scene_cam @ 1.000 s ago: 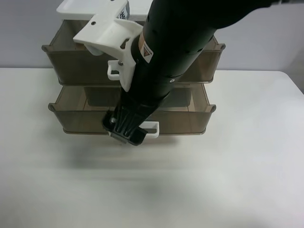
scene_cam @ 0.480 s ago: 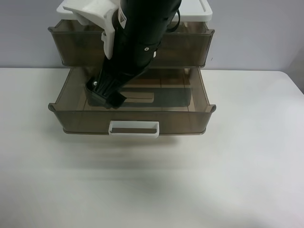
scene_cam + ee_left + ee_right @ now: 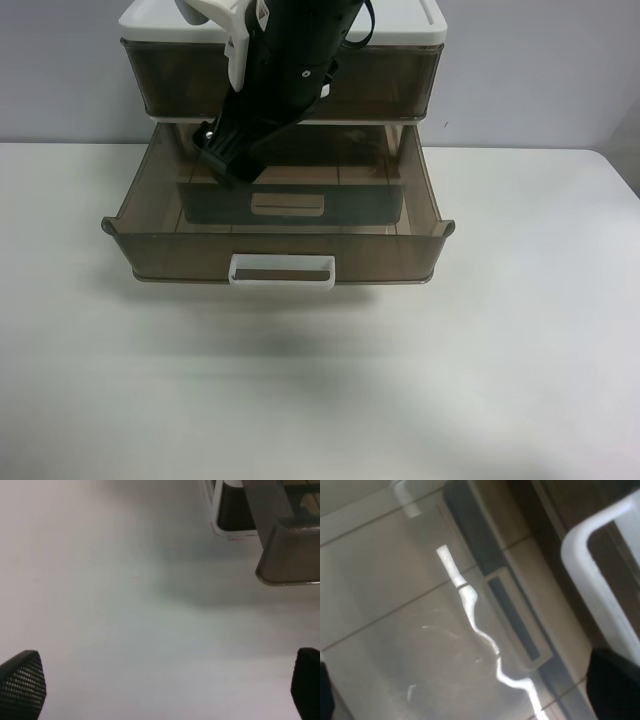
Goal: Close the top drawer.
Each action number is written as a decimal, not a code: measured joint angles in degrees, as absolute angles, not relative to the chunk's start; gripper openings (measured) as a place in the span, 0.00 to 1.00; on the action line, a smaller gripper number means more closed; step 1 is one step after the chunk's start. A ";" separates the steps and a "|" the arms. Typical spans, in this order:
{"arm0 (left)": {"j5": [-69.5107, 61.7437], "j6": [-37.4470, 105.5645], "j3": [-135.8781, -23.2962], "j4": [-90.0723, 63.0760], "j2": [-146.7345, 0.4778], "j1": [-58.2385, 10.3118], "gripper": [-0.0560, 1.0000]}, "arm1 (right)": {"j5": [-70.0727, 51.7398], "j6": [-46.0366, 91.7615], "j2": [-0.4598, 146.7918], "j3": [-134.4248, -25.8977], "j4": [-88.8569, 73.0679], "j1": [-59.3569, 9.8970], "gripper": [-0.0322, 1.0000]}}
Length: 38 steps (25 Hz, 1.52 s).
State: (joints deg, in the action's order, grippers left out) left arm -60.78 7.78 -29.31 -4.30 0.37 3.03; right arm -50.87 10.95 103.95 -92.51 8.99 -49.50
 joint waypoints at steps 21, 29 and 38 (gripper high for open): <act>-60.78 7.78 -29.31 -4.30 0.37 3.03 0.99 | -57.35 17.37 93.13 -93.67 0.00 -46.33 0.99; -60.78 7.78 -29.31 -4.30 0.37 3.03 0.99 | -69.30 13.64 77.38 -91.81 0.00 -46.45 0.99; -60.78 7.78 -29.31 -4.30 0.37 3.03 0.99 | -69.62 12.53 53.78 -71.01 3.48 -46.45 0.99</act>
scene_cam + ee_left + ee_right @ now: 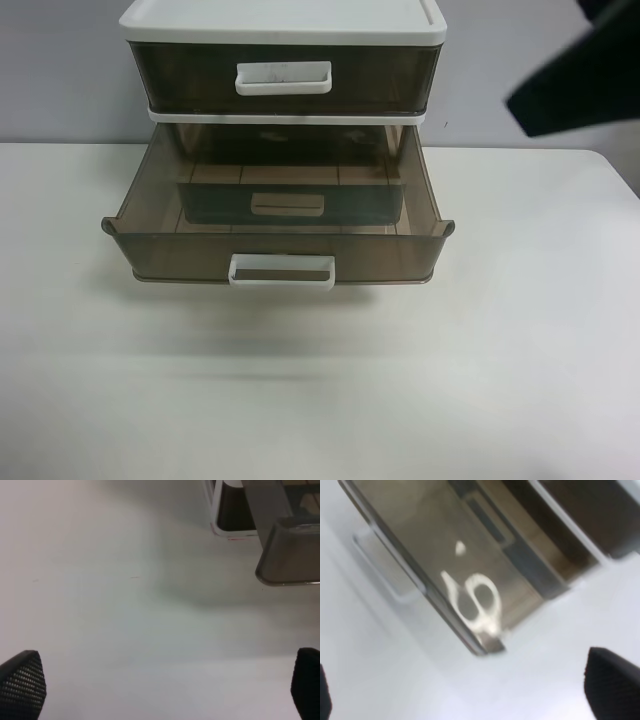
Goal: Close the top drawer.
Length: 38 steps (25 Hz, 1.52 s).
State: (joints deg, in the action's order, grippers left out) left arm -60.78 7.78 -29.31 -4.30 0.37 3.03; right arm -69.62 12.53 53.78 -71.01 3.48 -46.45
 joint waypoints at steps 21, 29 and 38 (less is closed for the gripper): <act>-60.78 7.78 -29.31 -4.30 0.37 3.03 0.99 | -62.72 10.01 6.09 -29.60 -4.68 -10.59 0.99; -60.78 7.78 -29.31 -4.30 0.37 3.03 0.99 | -61.60 6.71 -0.14 -29.04 -2.44 -1.11 0.99; -60.78 7.78 -29.31 -4.30 0.37 3.03 0.99 | -61.54 3.77 -0.14 -29.04 -0.42 -1.11 0.99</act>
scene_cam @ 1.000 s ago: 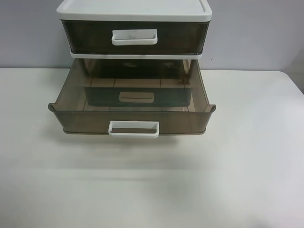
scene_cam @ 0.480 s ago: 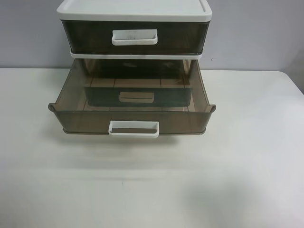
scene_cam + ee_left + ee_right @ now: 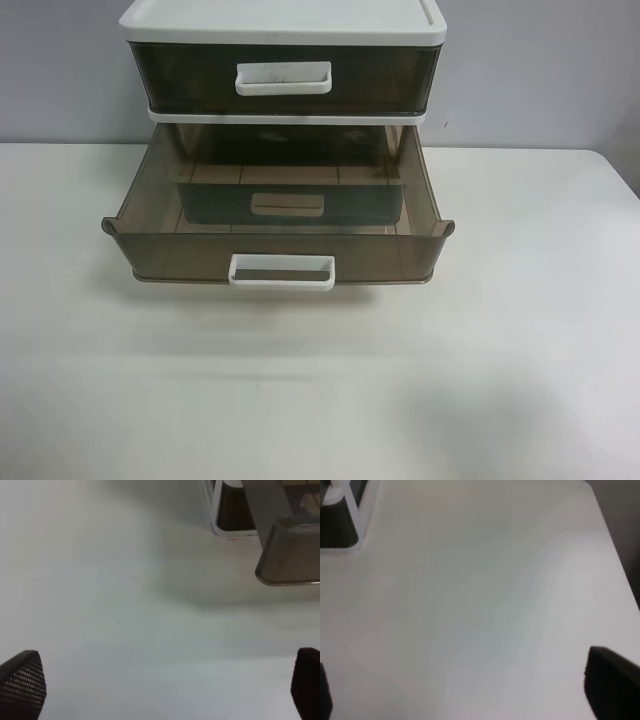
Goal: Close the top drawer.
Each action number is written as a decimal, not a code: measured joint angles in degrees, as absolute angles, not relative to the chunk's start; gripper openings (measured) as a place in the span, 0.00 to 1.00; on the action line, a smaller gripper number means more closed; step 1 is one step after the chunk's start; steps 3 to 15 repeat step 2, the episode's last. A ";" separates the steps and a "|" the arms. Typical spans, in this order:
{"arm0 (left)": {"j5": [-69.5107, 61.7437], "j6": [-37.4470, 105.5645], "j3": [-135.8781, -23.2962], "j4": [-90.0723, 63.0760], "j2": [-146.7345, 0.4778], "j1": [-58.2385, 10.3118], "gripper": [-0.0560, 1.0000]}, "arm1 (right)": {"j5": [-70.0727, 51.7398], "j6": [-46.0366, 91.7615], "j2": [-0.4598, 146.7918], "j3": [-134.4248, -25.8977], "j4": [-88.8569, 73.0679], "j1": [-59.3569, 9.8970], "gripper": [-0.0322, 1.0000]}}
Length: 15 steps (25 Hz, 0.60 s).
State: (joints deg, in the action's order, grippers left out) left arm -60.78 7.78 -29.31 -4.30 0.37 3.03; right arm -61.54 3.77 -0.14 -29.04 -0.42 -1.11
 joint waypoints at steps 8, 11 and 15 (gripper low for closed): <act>-60.78 7.78 -29.31 -4.30 0.37 3.03 0.99 | -61.54 3.77 -0.14 -29.04 -0.37 -1.11 0.99; -60.78 7.78 -29.31 -4.30 0.37 3.03 0.99 | -61.54 3.77 -0.14 -29.04 -0.37 -1.11 0.99; -60.78 7.78 -29.31 -4.30 0.37 3.03 0.99 | -61.54 3.77 -0.14 -29.04 -0.37 -1.11 0.99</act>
